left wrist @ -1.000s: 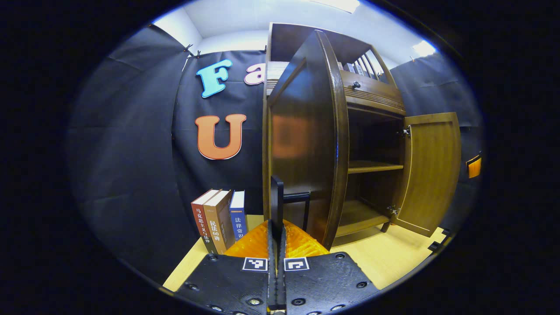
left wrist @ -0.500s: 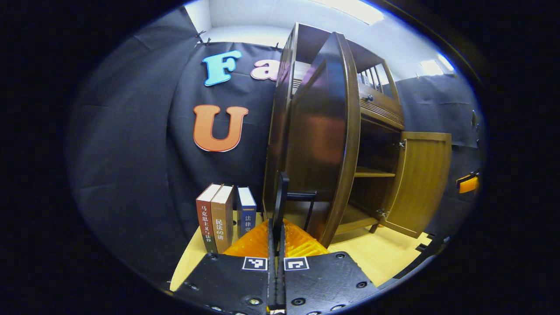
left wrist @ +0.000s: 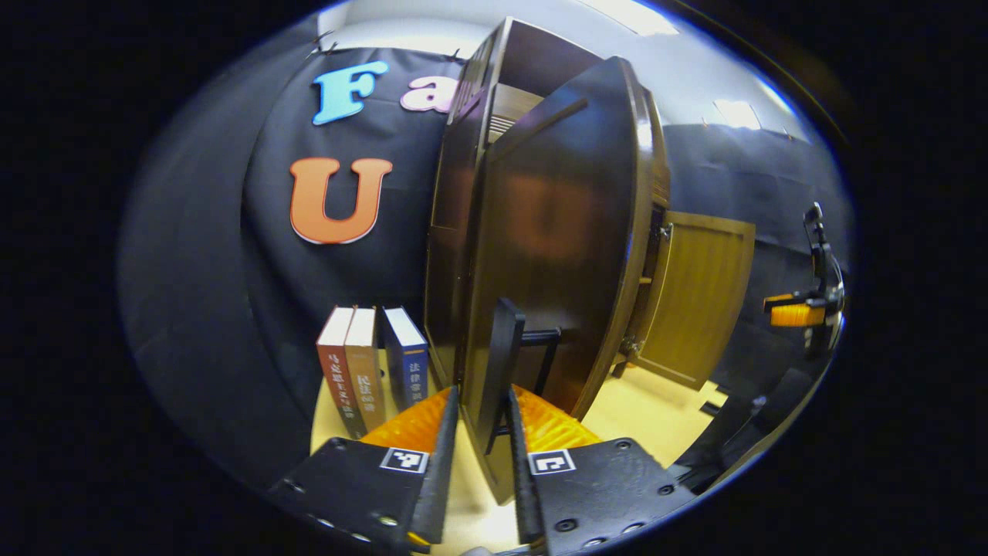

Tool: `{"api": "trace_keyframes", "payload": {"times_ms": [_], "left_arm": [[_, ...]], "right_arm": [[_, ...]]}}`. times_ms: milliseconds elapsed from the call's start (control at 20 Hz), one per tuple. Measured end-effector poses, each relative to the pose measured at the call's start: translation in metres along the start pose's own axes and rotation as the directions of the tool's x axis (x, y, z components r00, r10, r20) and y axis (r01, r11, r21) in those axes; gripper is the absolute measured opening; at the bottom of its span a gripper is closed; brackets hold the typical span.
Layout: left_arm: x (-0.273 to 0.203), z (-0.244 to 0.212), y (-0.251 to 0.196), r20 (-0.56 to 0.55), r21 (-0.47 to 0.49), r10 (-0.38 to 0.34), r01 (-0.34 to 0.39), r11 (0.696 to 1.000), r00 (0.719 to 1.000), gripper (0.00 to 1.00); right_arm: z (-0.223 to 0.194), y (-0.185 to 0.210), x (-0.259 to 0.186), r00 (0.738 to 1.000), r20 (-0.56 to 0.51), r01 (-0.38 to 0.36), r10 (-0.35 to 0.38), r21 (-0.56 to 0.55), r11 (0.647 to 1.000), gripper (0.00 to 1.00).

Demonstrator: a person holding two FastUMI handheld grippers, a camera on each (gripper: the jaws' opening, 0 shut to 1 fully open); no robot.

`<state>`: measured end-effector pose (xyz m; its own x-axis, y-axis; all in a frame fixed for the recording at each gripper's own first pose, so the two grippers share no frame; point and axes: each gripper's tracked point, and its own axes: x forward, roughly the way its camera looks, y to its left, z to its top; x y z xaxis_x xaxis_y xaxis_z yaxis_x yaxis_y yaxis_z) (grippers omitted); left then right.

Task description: Open the right door of the double-door shoe cabinet with the right hand, and open the left door with the left hand.

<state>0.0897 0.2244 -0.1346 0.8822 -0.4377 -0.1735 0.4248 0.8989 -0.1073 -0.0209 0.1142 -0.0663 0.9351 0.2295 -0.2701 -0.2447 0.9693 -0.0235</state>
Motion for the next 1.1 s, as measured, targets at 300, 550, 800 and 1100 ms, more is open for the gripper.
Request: {"api": "trace_keyframes", "payload": {"times_ms": [300,550,800,1100], "left_arm": [[-0.046,-0.005,0.001,-0.045,0.022,0.119,-0.118,0.993,0.992,1.0],[-0.077,0.025,-0.009,0.011,-0.008,0.342,-0.342,0.94,0.94,0.95],[-0.082,0.049,-0.054,0.058,0.039,0.461,-0.463,0.886,0.886,0.95],[-0.048,0.071,-0.12,0.122,-0.059,0.466,-0.462,0.885,0.877,0.95]], "right_arm": [[0.011,-0.012,0.006,1.0,0.021,0.018,-0.018,-0.019,1.0,1.0],[0.031,-0.025,0.015,0.997,0.061,0.041,-0.042,0.016,0.999,1.0],[0.042,-0.035,0.019,0.994,0.089,0.063,-0.065,0.021,0.998,1.0],[0.046,-0.045,0.016,0.99,0.105,0.09,-0.095,0.051,0.995,1.0]]}}
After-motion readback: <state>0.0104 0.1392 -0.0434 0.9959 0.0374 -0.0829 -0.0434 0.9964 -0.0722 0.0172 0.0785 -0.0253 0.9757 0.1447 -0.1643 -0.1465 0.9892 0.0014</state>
